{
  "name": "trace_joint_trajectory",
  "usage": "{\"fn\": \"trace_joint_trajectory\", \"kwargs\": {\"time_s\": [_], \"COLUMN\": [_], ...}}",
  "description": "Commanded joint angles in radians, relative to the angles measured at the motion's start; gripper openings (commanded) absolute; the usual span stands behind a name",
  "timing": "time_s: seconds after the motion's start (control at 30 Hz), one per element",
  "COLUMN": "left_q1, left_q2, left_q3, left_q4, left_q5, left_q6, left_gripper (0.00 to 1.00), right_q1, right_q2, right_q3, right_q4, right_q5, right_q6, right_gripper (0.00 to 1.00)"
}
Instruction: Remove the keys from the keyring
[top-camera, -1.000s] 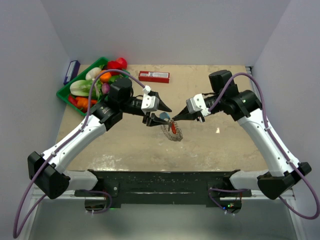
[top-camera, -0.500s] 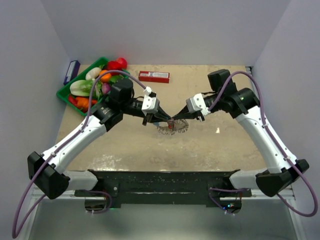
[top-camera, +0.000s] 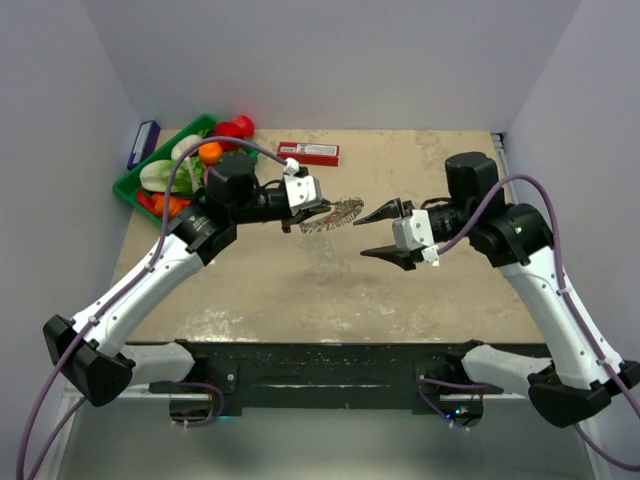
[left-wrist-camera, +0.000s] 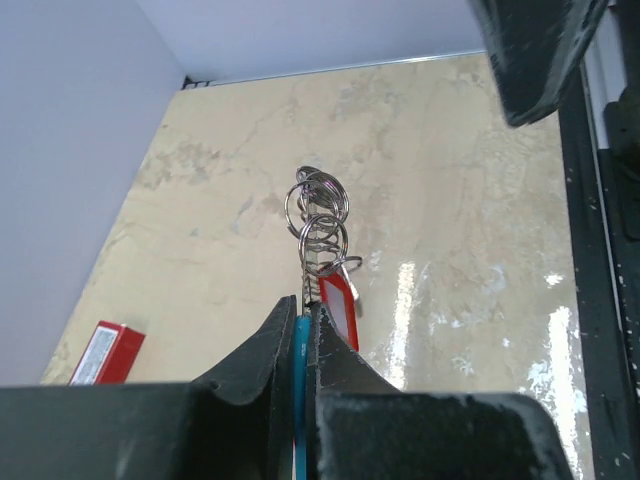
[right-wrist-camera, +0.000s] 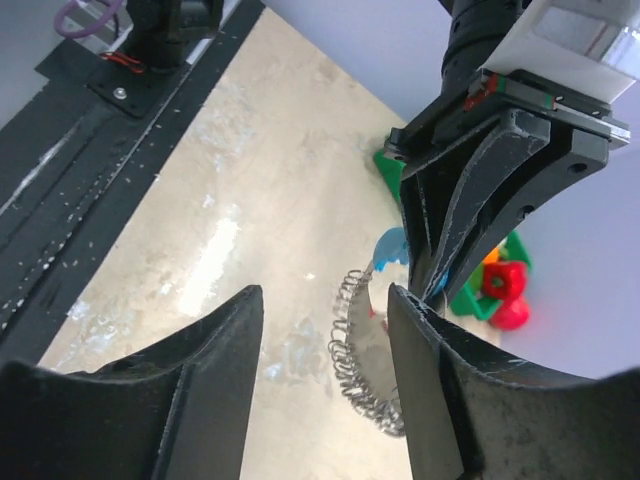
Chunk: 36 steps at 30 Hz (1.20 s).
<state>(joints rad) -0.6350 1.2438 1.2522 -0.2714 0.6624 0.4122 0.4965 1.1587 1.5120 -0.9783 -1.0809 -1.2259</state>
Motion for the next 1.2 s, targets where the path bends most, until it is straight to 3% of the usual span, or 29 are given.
{"fn": "trace_joint_trajectory", "kwargs": {"time_s": [0.0,0.17,0.4,0.93,1.17], "left_q1": [0.004,0.006,0.026,0.141,0.147], "left_q2": [-0.059,-0.081,-0.11,-0.029,0.104], "left_q3": [0.053,0.069,0.095,-0.029,-0.068], "left_q4": [0.034,0.021,0.009,0.256,0.256], "left_q5": [-0.098,-0.106,-0.076,0.164,0.163], "left_q6": [0.022,0.019,-0.042,-0.436,-0.357], "left_gripper": [0.0,0.0,0.0,0.0,0.0], "right_q1": [0.001,0.002,0.002,0.004,0.002], "right_q2": [-0.048,-0.085,-0.111,-0.062,-0.019], "right_q3": [-0.035,-0.116,-0.257,-0.296,-0.358], "right_q4": [0.166,0.378,0.57,0.757,0.759], "right_q5": [0.068,0.215,0.203,0.231,0.239], "right_q6": [0.165,0.423,0.634,0.832,0.783], "right_gripper": [0.57,0.49,0.36,0.43,0.44]}}
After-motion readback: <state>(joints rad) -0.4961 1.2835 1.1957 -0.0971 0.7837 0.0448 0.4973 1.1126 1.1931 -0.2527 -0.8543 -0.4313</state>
